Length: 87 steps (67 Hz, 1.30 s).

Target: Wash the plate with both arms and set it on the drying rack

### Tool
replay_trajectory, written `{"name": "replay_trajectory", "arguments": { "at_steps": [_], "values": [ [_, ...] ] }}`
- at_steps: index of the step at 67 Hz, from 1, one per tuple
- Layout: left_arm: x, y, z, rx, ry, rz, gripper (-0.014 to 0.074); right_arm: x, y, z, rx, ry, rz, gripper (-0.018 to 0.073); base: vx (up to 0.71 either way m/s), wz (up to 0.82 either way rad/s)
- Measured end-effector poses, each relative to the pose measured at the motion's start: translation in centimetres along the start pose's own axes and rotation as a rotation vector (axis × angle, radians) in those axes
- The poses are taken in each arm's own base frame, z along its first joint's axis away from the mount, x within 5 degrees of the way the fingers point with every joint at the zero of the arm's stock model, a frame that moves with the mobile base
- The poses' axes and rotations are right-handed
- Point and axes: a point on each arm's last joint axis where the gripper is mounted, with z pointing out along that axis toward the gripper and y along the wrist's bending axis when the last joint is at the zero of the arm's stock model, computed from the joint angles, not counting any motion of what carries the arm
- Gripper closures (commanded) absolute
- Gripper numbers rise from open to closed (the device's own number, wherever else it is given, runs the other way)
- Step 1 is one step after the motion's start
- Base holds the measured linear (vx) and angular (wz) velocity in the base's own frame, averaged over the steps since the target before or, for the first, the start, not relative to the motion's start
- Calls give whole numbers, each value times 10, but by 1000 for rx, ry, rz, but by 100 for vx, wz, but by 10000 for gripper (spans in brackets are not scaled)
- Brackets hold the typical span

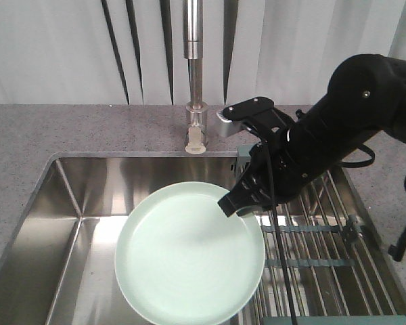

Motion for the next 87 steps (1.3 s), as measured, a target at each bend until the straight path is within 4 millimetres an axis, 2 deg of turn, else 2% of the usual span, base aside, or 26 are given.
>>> {"name": "replay_trajectory", "arguments": {
  "at_steps": [13,26,40,49,59,69,78,87],
  "values": [
    [0,0,0,0,0,0,11,-25,-19,2,18,-41,23,561,0,0],
    [0,0,0,0,0,0,11,-37,-48,-2,48,-74,84,561,0,0],
    [0,0,0,0,0,0,11,-26,-80,-14,72,-103,186,561,0,0],
    [0,0,0,0,0,0,11,1,-91,-25,106,-119,235,561,0,0],
    [0,0,0,0,0,0,11,33,-82,-36,118,-112,246,561,0,0],
    [0,0,0,0,0,0,11,52,-65,-38,92,-111,236,561,0,0],
    [0,0,0,0,0,0,11,60,-48,-34,58,-99,210,561,0,0],
    [0,0,0,0,0,0,11,57,-30,-26,24,-89,179,561,0,0]
  ]
}}
